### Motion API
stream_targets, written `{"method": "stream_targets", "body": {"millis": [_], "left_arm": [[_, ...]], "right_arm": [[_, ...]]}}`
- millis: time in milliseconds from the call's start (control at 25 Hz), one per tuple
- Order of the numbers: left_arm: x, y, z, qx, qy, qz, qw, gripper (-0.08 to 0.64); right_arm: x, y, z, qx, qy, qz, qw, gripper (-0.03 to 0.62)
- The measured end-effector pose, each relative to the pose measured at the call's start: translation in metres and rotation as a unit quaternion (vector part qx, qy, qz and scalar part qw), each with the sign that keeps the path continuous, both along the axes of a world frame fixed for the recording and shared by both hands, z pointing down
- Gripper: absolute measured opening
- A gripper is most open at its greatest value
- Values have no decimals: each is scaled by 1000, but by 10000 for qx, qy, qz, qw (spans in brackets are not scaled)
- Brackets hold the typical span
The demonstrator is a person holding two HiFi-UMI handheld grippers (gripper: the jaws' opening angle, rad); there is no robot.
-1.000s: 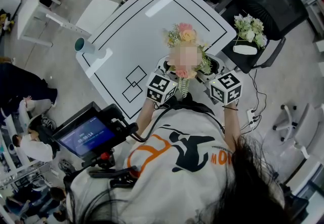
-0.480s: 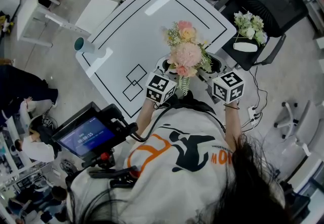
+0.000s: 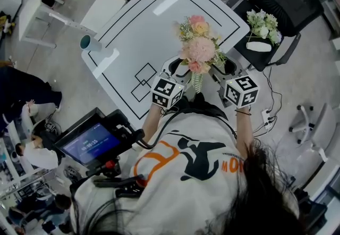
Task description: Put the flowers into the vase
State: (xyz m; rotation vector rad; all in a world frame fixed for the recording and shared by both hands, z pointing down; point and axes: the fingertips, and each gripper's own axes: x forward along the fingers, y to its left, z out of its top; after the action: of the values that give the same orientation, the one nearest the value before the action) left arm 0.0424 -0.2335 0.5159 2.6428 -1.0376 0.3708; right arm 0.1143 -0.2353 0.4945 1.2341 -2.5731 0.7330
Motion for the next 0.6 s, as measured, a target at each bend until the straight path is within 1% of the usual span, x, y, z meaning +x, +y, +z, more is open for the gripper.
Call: {"method": "stream_targets", "body": {"millis": [160, 320, 480, 600], "left_arm": [[-9, 15, -6, 41, -1, -2, 10000, 227], [-15, 32, -9, 68, -3, 86, 9999, 225], [-18, 41, -8, 65, 28, 151, 9999, 225], [-20, 51, -3, -8, 32, 230, 9997, 225]], "right_arm": [[1, 15, -4, 18, -51, 193, 9998, 272], [2, 29, -5, 81, -16, 521, 9986, 267], [3, 38, -5, 174, -3, 773, 9969, 216], [2, 48, -3, 228, 12, 946, 9953, 150]]}}
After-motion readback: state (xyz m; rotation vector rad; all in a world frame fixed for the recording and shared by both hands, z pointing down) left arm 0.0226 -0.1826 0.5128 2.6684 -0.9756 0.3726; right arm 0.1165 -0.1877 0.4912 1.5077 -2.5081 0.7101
